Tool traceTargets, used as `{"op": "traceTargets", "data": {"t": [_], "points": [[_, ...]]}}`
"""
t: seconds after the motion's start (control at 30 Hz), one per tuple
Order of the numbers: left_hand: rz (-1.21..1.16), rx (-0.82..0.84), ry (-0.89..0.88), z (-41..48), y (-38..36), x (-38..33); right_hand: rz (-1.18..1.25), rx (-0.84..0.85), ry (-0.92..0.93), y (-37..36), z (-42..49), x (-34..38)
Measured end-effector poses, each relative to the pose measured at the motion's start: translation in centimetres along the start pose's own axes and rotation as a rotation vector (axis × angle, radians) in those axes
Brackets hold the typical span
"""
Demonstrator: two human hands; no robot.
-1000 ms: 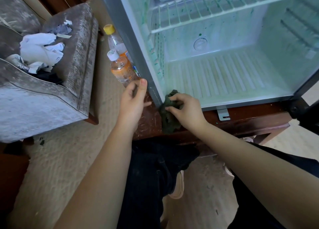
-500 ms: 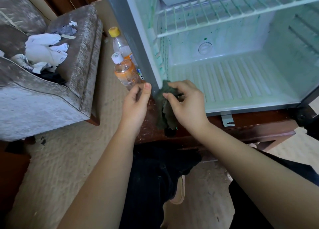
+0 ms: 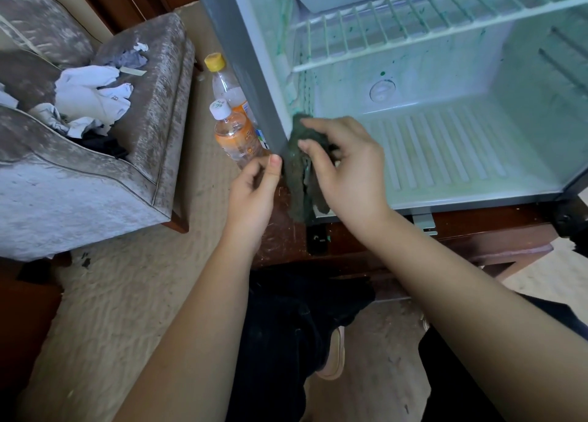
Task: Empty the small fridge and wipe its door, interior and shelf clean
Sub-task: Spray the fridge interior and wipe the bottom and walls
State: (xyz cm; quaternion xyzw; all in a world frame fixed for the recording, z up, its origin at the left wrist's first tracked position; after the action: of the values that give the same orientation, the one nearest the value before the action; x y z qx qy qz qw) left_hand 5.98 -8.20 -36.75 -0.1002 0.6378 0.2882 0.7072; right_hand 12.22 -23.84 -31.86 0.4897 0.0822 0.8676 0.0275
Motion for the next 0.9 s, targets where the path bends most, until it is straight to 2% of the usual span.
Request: {"op": "traceTargets", "data": {"t": [0.17,0.23,0.3,0.4,0.47,0.73,0.8,0.9], "points": [[0.001,-0.001,0.045,0.0,0.0,-0.1,-0.177,0.228,-0.131,-1.3,-2.5,-5.7],[0.003,-0.023,0.024,-0.1,0.1,-0.3,-0.174,0.187,-0.109,-0.9,-2.0,-4.8],[-0.011,-0.106,-0.072,-0.3,0.6,-1.5,-0.091,0.075,-0.043,0.0,-0.6,-1.6],[-0.094,-0.249,-0.259,-0.8,1.5,-3.9,0.028,-0.091,0.129,1.4,2.0,4.0],[-0.141,-0.299,-0.283,-0.8,1.7,-4.3,0.025,-0.141,0.204,1.5,2.9,5.6],[-0.217,-0.333,-0.198,0.0,1.6,-4.0,-0.136,0.088,0.087,-0.3,-0.3,-2.4],[-0.224,-0.335,-0.195,-0.1,1.5,-3.9,-0.143,0.081,0.089,0.0,-0.1,-1.7],[-0.218,-0.334,-0.198,-0.1,1.5,-3.7,-0.08,-0.037,0.161,1.2,1.3,2.2]]}}
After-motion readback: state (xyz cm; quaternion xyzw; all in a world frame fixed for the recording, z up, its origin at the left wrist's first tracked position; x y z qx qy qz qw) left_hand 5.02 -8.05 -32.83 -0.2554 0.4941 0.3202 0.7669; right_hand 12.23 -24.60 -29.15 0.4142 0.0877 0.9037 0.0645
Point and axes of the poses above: each hand's wrist, its own z-axis towards the middle knuckle, its own y-axis out of the back of the hand, x = y × z, the point moved 9 cm from there along z, towards the middle knuckle, and after that the axes turned 6 degrees about -y, right-handed, at the moved point
